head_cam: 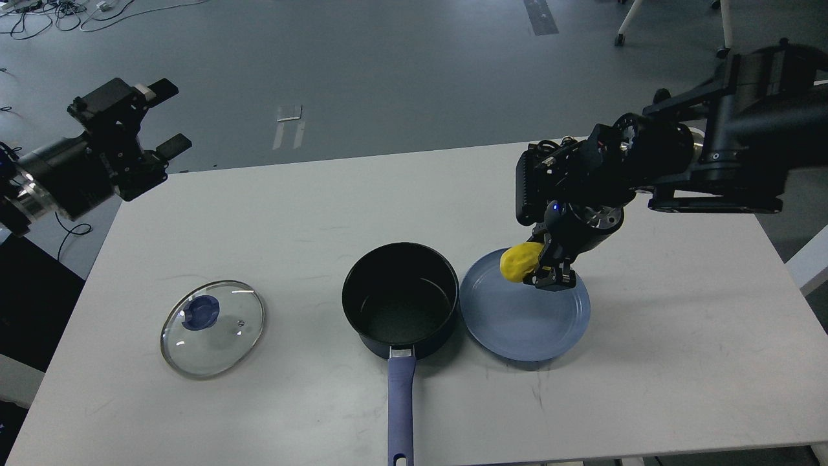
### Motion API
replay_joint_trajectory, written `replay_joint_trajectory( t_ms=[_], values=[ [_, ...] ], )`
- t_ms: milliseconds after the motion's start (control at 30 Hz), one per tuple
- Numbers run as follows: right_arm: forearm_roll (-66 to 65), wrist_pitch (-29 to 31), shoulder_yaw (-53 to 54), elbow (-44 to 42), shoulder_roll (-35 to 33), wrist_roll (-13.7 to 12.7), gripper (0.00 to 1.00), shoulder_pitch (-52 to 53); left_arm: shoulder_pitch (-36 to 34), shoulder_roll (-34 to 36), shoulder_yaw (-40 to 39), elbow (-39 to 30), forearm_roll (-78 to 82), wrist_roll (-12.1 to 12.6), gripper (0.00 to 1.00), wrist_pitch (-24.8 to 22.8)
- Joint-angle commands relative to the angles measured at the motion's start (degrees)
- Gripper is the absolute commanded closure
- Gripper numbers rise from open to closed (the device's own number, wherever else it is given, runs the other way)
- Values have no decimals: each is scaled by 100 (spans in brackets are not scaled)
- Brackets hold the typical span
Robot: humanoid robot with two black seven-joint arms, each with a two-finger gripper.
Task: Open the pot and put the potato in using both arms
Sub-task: 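Lift the potato and carry it over the open saucepan with right gripper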
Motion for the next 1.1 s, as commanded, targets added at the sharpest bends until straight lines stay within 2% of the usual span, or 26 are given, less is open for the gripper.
replay_joint_trajectory(
  t_ms=[0,167,367,500,700,867,1067],
  values=[
    [106,3,116,123,-193,-1,66,394,0,-2,-62,2,-1,1,2,-1],
    [720,38,591,96,-70,-1,66,501,0,7,-62,2,-1,1,2,-10],
    [1328,38,609,-211,808,-1,66,466,0,7,-62,2,-10,1,2,-10],
    [1345,-14,609,-956,1671,-1,66,133,9,-10,-71,2,-10,1,2,-1],
    [1608,-32,618,-1704,1671,-1,65,-386,9,-37,-71,2,-10,1,2,-1],
    [1706,-32,618,-1793,1671,-1,64,-545,9,-28,-71,2,-10,1,2,-10],
    [2469,-76,627,-1732,1671,-1,64,-589,9,-19,-80,2,-10,1,2,-1]
  ],
)
